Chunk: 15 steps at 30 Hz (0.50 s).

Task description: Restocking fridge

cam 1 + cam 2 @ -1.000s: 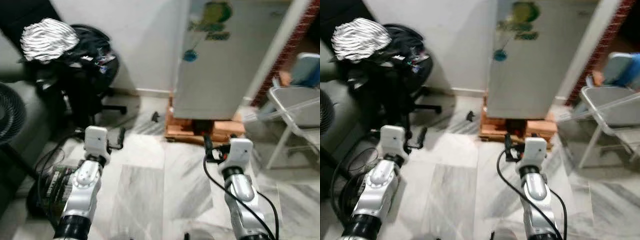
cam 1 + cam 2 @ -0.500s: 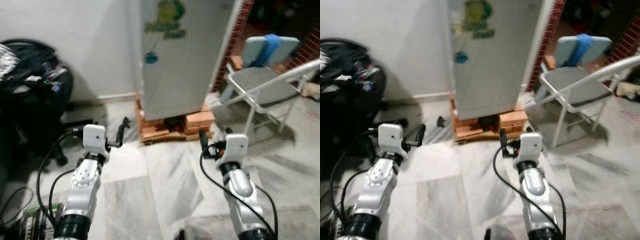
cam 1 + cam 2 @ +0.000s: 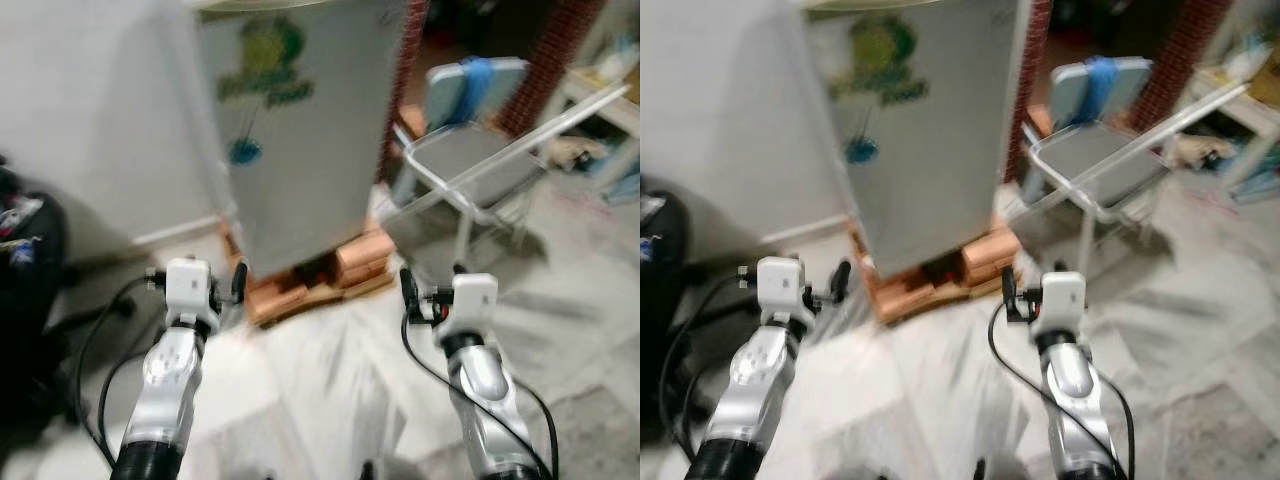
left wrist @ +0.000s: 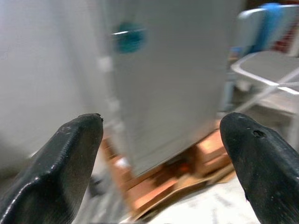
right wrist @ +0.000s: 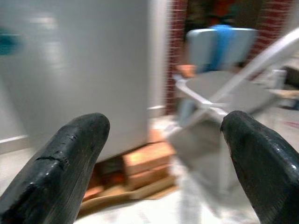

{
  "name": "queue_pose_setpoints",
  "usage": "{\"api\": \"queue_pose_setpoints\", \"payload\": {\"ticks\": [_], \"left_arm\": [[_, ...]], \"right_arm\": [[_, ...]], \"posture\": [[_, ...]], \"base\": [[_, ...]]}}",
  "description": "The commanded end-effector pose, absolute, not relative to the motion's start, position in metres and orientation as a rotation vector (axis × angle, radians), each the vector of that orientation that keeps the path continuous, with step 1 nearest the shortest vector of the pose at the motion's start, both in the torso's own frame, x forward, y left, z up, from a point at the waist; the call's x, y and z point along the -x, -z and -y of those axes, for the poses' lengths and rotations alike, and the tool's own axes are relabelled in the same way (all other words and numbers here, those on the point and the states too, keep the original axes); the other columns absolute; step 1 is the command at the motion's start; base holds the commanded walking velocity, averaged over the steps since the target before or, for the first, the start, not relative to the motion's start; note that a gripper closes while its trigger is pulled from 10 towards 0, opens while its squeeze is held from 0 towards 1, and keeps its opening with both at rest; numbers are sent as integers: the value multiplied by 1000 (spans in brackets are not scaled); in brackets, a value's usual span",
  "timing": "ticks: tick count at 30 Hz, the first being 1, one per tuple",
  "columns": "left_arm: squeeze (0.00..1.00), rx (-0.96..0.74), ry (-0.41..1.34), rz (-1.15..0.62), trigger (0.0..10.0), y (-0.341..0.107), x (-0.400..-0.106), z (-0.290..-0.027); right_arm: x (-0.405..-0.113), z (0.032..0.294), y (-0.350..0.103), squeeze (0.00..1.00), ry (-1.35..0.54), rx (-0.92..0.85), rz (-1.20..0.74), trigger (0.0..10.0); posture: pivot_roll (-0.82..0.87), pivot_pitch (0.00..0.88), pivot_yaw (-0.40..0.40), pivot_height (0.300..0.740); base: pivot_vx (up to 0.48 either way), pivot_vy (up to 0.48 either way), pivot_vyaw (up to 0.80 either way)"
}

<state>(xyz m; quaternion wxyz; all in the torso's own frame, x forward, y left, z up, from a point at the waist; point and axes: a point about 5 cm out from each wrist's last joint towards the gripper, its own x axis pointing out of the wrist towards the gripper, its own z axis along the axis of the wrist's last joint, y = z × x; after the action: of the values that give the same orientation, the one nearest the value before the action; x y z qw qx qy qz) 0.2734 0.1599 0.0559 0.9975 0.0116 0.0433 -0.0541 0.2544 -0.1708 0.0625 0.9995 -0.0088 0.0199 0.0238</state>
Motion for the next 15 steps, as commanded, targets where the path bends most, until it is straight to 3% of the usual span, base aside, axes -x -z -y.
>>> {"api": "queue_pose_setpoints", "payload": {"ticks": [1, 5, 11, 15], "left_arm": [[0, -14, 127, -92, 10000, -55, -274, -151], [0, -7, 128, -92, 10000, -58, -278, -149], [0, 9, 113, -110, 10000, -57, -280, -150], [0, 5, 112, -116, 10000, -55, -274, -149]], "right_arm": [[-255, 182, -64, 0, -12, 32, -38, 10000], [-255, 184, -63, 0, -12, 37, -44, 10000], [-253, 181, -62, 0, -13, 35, -46, 10000], [-253, 182, -60, 0, -23, 30, -58, 10000]], "posture": [[-23, 22, 18, 740], [-21, 22, 18, 740], [-20, 22, 19, 740], [-13, 25, 7, 740]], "base": [[341, 337, -800], [343, 336, -800], [0, 457, -800], [0, 480, 0]]}}
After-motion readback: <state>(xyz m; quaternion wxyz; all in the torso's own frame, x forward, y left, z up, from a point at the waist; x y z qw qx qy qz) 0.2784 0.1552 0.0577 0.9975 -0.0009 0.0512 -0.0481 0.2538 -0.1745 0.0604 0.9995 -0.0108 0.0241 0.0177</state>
